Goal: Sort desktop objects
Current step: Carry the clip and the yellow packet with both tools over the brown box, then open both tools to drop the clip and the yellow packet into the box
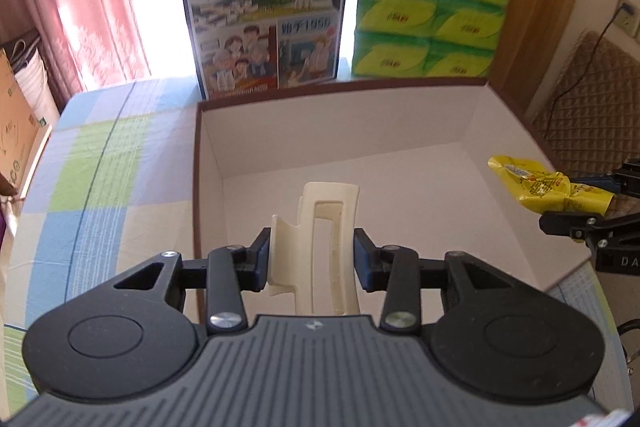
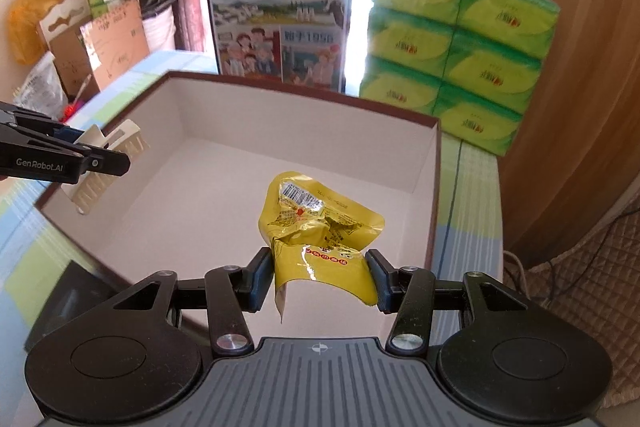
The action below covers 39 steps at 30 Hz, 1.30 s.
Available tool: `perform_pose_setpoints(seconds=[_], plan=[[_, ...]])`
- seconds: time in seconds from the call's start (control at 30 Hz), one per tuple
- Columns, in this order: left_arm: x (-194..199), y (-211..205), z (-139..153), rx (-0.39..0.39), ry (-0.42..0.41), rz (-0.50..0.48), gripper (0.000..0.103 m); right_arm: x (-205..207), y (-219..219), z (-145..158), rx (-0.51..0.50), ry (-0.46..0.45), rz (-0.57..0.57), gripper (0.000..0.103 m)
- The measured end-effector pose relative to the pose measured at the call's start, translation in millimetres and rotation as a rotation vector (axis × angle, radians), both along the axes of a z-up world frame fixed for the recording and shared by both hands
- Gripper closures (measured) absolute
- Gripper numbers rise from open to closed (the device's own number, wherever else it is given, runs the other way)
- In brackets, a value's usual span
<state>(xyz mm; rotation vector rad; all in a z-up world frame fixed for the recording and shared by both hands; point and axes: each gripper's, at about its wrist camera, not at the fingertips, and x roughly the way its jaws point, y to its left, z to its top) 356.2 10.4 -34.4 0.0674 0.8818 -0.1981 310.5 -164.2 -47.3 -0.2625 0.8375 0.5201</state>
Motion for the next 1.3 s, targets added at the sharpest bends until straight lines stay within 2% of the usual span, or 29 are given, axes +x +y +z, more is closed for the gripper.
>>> perform_pose_setpoints(seconds=[0.37, 0.73, 0.83, 0.87, 0.93, 1.3], plan=[[34.3, -18.3, -36.1, 0.083, 0.1, 0.011, 0.067, 38.8, 9.3, -32.6, -0.087, 0.069, 0.013, 0.056], [49.2, -23.2, -65.4, 0.154, 0.212, 0.024, 0.067, 47.3, 14.7, -42.1, -0.138, 0.085, 0.049, 0.056], [49.6, -21.8, -68.8, 0.16, 0.217, 0.026, 0.066, 49.2, 16.6, -42.6, -0.141, 0.085, 0.052, 0.056], [50.0, -21.8, -68.8, 0.162, 0.216, 0.026, 0.061, 49.6, 17.3, -43.0, -0.142, 0.085, 0.054, 0.056], [50.2, -21.5, -67.6, 0.158, 0.211, 0.023, 0.058, 50.5, 19.0, -43.9, -0.149, 0.085, 0.061, 0.056], [52.4, -20.9, -58.8, 0.141, 0.181, 0.018, 0.055, 56.0, 22.9, -47.4, -0.182, 0.086, 0.085, 0.055]])
